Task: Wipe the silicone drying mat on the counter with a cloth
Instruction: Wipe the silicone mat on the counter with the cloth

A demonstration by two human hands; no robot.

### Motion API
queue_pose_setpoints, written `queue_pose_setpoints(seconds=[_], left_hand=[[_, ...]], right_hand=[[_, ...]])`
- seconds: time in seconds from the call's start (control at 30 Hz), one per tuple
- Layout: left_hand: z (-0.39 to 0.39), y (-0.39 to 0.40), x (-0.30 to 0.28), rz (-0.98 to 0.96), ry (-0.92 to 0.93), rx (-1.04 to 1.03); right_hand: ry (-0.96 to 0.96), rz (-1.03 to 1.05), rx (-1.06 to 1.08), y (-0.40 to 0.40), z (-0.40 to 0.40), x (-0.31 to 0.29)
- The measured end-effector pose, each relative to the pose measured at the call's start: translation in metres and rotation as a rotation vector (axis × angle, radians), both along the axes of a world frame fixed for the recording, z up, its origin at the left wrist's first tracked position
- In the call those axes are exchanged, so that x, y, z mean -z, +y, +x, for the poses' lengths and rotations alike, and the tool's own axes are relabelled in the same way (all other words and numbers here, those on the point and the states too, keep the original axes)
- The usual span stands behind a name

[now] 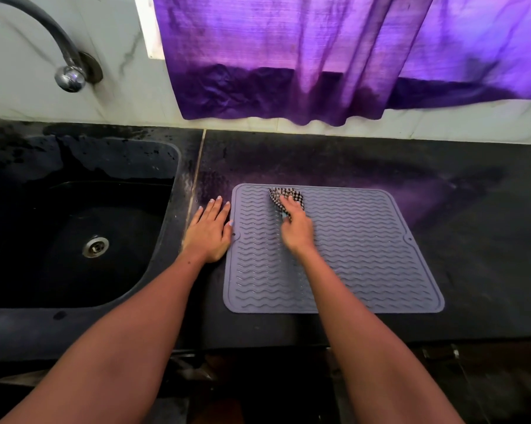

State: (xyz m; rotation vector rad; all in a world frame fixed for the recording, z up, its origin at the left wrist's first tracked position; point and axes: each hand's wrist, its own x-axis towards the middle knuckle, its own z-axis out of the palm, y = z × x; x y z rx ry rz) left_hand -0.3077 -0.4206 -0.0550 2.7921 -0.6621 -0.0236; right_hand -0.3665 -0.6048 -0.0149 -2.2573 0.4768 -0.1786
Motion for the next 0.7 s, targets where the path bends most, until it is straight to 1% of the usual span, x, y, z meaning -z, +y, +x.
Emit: queue_pose_setpoints(seconds=[0.1,0.13,0.17,0.2,0.27,0.3,0.37,0.43,0.5,0.7], left_hand=[[0.000,0.000,0.001,0.007,-0.004,-0.001],[0.000,0.000,0.000,0.008,-0.005,-0.003],[0.000,-0.001,0.000,0.012,-0.005,-0.005],[0.000,-0.001,0.001,0.017,-0.005,-0.005],[0.001,-0.001,0.001,0.025,-0.006,-0.003],[0.001,-0.001,0.002,0.026,-0.006,-0.003],[0.002,-0.001,0.002,0.021,-0.011,-0.003],[0.002,-0.001,0.002,0.018,-0.012,-0.002],[0.002,-0.001,0.002,0.021,-0.009,-0.004],[0.001,-0.002,0.003,0.031,-0.015,-0.014]], right_hand=[[-0.134,0.608,0.307,-0.015,0.003,-0.017],[-0.181,0.710,0.386,-0.021,0.004,-0.021],[-0.204,0.680,0.426,-0.027,0.003,-0.024],[-0.210,0.553,0.429,-0.030,0.000,-0.028],[-0.227,0.206,0.333,-0.035,-0.005,-0.028],[-0.204,0.028,0.264,-0.035,-0.007,-0.025],[-0.079,-0.287,0.106,-0.034,-0.011,-0.012],[0.081,-0.491,-0.060,-0.029,-0.015,0.005],[0.168,-0.573,-0.144,-0.026,-0.019,0.016],[0.250,-0.441,-0.183,-0.032,-0.015,0.015]])
